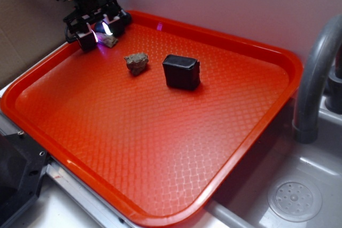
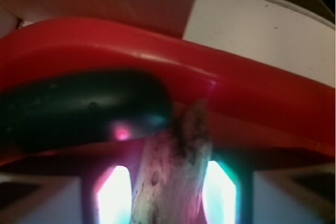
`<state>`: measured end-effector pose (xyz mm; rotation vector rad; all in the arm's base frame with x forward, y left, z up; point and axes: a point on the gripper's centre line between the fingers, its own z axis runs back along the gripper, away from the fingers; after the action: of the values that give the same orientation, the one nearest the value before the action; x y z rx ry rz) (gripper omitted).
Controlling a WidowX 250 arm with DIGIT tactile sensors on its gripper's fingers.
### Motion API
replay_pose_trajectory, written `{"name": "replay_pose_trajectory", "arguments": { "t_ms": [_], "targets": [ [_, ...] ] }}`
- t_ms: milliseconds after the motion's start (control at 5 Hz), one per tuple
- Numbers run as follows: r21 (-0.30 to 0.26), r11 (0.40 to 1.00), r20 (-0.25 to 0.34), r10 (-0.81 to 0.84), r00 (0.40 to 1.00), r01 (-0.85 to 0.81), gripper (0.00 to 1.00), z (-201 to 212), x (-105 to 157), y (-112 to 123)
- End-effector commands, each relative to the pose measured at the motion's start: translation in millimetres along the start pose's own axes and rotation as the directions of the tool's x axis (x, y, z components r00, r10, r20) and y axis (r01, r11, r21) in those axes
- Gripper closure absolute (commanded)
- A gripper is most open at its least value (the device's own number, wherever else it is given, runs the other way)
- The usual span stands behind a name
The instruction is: Grab the wood chip.
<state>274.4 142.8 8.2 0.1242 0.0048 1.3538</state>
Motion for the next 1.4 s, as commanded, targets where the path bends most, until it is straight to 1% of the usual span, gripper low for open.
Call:
{"name": "replay_pose_trajectory", "arguments": {
  "t_ms": [0, 200, 400, 600, 800, 1000, 1200],
  "targets": [
    [0.033, 0.999, 0.003, -0.028, 1.000, 0.028, 1.00, -7, -8, 23],
    [0.034, 0.998, -0.006, -0.052, 0.999, 0.052, 1.00, -6, -13, 23],
    [0.023, 0.993, -0.029, -0.118, 0.993, 0.118, 1.00, -3, -26, 27],
    [-0.021, 0.931, -0.066, -0.365, 0.929, 0.364, 1.00, 19, -71, 43],
    [-0.055, 0.815, 0.031, -0.576, 0.817, 0.576, 1.00, 58, -111, 56],
    [-0.100, 0.645, 0.099, -0.751, 0.653, 0.757, 1.00, 105, -141, 67],
    [-0.117, 0.533, 0.233, -0.806, 0.544, 0.838, 1.00, 151, -141, 74]
  ]
}}
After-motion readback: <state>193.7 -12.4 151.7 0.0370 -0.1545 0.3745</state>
